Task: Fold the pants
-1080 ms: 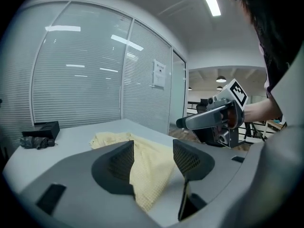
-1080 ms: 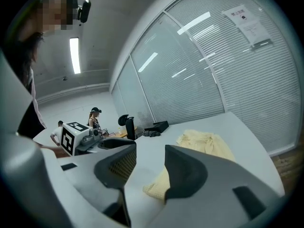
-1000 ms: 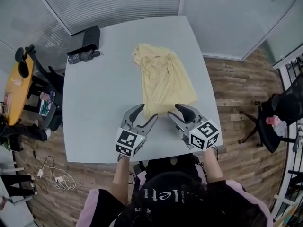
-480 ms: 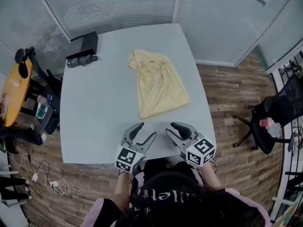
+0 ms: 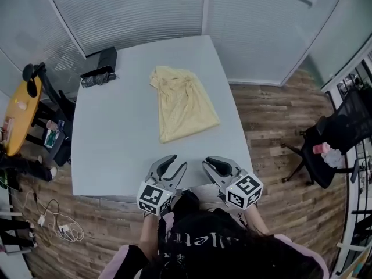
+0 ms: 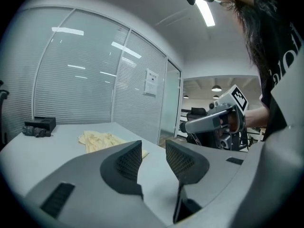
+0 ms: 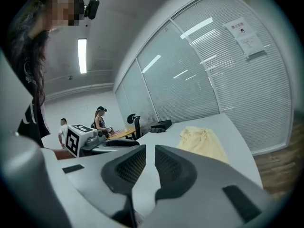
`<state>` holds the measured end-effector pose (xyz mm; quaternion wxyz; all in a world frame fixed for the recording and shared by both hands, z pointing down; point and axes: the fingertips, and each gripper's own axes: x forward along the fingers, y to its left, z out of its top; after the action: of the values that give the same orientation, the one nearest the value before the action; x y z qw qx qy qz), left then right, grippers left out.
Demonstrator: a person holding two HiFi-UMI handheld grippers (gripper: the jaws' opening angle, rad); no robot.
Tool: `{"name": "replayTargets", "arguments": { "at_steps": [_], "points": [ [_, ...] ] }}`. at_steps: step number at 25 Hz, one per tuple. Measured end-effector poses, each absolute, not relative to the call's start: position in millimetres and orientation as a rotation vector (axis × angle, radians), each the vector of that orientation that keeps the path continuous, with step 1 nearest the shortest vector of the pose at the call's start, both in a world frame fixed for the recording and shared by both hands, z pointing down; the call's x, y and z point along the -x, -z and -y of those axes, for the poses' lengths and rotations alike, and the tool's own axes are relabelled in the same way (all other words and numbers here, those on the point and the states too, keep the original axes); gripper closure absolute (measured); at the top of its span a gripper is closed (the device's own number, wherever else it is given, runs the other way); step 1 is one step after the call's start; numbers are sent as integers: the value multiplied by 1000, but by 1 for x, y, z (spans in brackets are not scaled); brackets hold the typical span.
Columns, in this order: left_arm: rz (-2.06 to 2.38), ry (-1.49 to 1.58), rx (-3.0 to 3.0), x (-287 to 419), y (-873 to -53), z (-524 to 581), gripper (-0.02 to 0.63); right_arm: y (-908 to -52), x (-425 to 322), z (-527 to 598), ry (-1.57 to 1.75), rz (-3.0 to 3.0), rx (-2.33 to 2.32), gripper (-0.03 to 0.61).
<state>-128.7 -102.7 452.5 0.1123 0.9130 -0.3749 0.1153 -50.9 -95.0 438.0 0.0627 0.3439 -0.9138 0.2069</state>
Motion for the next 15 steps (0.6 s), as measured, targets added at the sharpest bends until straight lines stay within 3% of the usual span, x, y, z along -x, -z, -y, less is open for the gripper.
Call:
{"name": "replayTargets", "arguments": {
  "at_steps": [15],
  "points": [
    [1161, -288, -2663, 67, -422, 1, 522, -431, -11, 2, -599, 2824, -999, 532]
  ]
}}
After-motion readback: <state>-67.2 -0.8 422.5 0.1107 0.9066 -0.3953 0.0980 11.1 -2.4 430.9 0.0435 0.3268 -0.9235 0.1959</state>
